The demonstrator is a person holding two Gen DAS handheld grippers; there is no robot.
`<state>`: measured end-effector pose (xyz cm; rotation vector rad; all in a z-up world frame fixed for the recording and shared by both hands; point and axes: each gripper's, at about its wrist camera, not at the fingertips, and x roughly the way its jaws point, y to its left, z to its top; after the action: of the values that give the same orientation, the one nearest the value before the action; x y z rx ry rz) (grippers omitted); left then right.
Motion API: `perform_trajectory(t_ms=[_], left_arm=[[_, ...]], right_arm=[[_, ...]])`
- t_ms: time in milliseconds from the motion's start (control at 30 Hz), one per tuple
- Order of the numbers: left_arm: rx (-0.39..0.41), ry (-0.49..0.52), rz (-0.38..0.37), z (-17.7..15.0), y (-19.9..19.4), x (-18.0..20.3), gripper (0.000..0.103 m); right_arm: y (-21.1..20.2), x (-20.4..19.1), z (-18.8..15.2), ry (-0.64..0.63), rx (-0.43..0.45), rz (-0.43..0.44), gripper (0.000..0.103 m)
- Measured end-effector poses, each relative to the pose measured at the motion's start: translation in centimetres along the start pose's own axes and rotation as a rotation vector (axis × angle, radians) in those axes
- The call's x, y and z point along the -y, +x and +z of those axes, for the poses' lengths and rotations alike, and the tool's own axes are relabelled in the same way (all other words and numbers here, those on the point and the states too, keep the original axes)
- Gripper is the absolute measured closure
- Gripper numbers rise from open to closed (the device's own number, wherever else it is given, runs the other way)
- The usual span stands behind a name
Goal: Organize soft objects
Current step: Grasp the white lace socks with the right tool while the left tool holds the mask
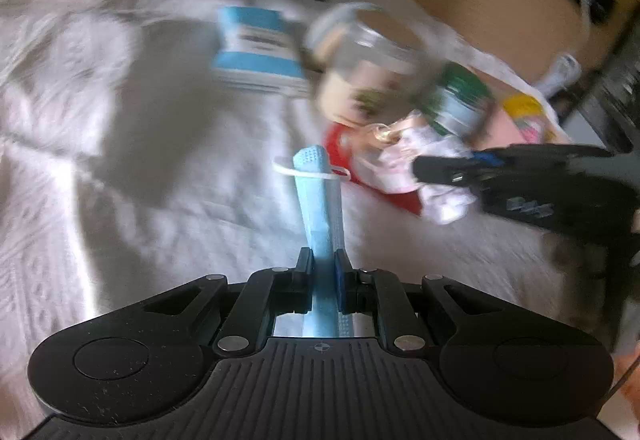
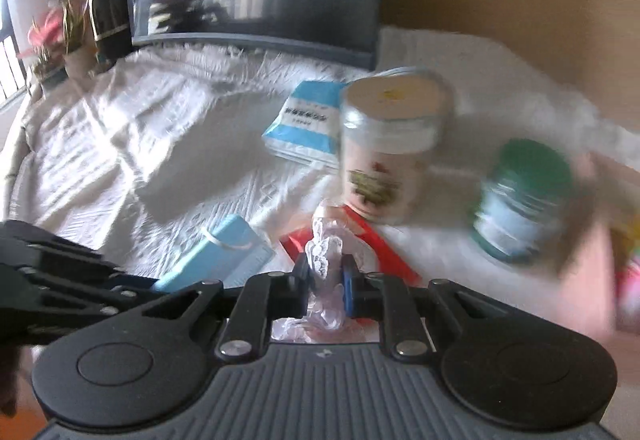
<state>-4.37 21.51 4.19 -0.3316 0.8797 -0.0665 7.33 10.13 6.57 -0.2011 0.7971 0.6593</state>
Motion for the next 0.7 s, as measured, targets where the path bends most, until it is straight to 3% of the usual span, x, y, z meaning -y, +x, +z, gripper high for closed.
perform_trajectory(t_ms=[133,167,267,300,333,400,500,533,600,700], left_arm=[[-0.032,0.094,-0.076,-0.7,0.0,4.0,0.090],[-0.041,0.116,-0.095,-0.9,0.1,4.9,0.090],[-0.075,0.165,-0.150,-1.6,1.0,8.1,0.090],[-0.080,0.179,-0.160,-1.8,1.4,9.0,0.090],[-0.085,0.195,-0.168,-1.9,1.7,10.0,0.090],[-0.103,0.219,-0.182,-2.1,2.6,11.4,0.090],[-0.138,0.248,-0.184,-2.3,3.7,13.0,0.090],[-0.140,0.252,-0.183,-2.3,4.0,13.2,0.090],[-0.146,0.248,-0.195,-2.1,4.2,13.5,0.090],[-0.130,0.222,-0.247,-1.4,4.0,14.0,0.090]], right_arm=[[-4.7,3.2,-2.3,0.068,-0.039,0.001,0.087],[-5.2,3.9,-3.0,0.068,-0.079,-0.025,0.087],[-5.3,5.5,-6.0,0.007,-0.174,-0.214,0.087],[-5.4,6.4,-7.0,0.032,-0.199,-0.221,0.087],[-5.9,7.2,-7.7,0.064,-0.204,-0.207,0.086],[-7.3,8.2,-8.9,0.103,-0.172,-0.197,0.070],[-8.6,8.6,-10.3,0.104,-0.138,-0.235,0.069],[-8.7,8.8,-10.7,0.115,-0.142,-0.230,0.070],[-8.9,8.9,-11.2,0.140,-0.145,-0.209,0.093],[-9.8,9.1,-11.9,0.152,-0.138,-0.180,0.092]])
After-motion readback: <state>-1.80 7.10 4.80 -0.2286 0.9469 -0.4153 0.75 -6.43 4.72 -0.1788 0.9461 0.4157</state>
